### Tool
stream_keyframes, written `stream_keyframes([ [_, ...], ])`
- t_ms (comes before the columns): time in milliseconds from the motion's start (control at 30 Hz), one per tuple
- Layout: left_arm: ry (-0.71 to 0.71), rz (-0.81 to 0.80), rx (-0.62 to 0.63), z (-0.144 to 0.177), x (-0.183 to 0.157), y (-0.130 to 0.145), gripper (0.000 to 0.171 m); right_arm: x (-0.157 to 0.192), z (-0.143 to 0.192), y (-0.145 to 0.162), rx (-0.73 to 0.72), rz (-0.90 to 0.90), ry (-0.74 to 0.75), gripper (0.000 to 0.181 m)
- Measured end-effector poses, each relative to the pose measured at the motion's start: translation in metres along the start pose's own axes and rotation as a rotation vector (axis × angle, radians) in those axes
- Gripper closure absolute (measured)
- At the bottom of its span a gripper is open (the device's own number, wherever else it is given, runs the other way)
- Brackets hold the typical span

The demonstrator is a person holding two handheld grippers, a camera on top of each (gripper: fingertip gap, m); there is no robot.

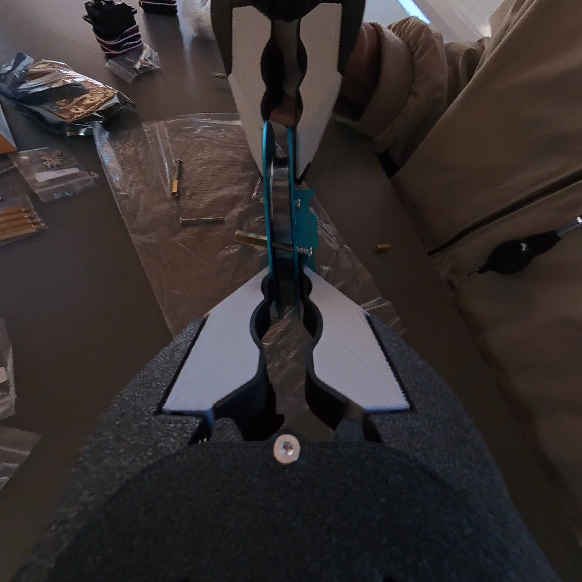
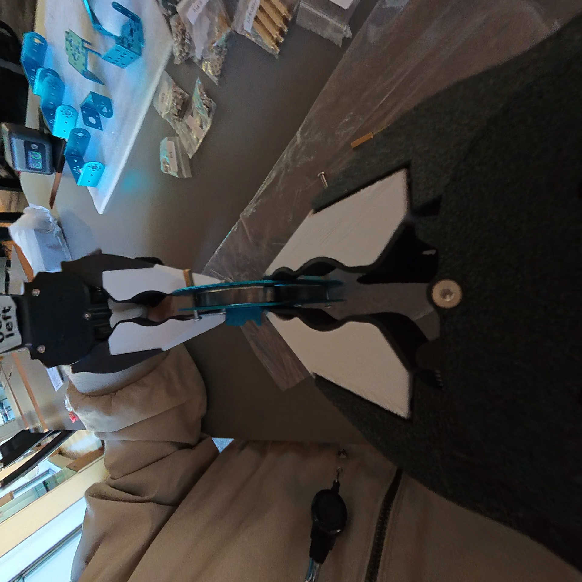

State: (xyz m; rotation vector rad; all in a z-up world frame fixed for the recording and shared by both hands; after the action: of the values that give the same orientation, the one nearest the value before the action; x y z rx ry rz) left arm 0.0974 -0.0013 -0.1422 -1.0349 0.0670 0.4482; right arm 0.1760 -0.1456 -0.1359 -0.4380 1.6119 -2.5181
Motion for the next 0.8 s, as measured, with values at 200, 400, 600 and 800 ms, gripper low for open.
stream_keyframes([
  [200,0.003,0.008,-0.018,-0.004,0.000,0.005,0.158,-0.002,0.012,0.010,-0.018,-0.002,-0.007,0.169],
  [400,-0.002,0.000,-0.019,-0.006,-0.002,0.006,0.159,-0.002,0.012,0.012,-0.026,-0.015,-0.054,0.170],
  [600,-0.093,-0.055,0.050,0.000,-0.006,-0.003,0.160,-0.004,0.009,0.010,0.002,-0.017,-0.050,0.169],
  [800,-0.044,0.053,-0.128,0.030,-0.012,-0.013,0.160,0.000,-0.001,-0.003,-0.085,-0.049,-0.114,0.169],
])
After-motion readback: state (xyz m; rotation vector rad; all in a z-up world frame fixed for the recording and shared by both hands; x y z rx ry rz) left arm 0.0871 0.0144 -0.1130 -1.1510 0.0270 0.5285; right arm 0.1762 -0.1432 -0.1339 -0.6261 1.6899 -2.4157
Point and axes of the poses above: each gripper's, where its closed fingertips meet, z back along the fingers, y out of its underside, x = y × z across the jaws, the point moved 7 cm from there along z, back along the fingers, and after that the axes turned 8 degrees about y, right-handed, at the moved point
